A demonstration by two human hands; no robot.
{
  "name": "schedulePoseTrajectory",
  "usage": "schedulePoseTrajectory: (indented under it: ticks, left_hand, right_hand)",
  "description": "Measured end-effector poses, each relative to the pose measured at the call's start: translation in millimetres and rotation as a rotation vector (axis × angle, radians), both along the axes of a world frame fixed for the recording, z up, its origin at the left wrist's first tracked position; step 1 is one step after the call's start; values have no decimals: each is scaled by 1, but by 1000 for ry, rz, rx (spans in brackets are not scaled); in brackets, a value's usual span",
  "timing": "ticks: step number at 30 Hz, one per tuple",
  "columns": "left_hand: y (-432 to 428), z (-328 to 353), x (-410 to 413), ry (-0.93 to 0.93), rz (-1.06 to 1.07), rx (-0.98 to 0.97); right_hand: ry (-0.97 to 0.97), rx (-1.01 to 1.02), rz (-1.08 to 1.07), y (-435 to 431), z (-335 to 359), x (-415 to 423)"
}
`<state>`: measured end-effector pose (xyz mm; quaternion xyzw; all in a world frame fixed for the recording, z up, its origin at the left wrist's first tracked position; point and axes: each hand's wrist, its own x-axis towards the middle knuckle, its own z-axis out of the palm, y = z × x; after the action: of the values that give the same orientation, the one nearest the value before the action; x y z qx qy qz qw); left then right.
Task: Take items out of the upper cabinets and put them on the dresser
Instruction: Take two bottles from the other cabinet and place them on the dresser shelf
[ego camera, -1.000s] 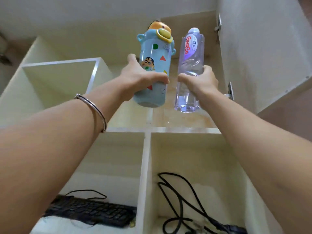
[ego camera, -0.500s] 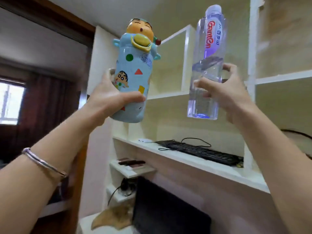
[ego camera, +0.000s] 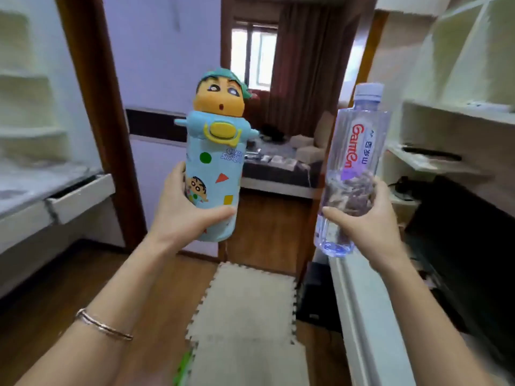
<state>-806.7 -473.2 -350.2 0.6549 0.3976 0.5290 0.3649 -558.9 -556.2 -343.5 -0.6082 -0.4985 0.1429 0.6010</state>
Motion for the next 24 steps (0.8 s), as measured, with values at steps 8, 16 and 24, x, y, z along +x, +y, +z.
schedulePoseTrajectory:
  ticks: [8,16,24]
  left_hand:
    - [-80,-93,-162,31,497,-242]
    - [-109,-158,-283,-52,857,-352]
    - [-70,-207,-451,-155,1101,-410]
  right_hand:
    - [82,-289,393,26,-120,-149]
    - [68,-419,658,80,-178,-284]
    - [24,-440,815,179,-215,-465]
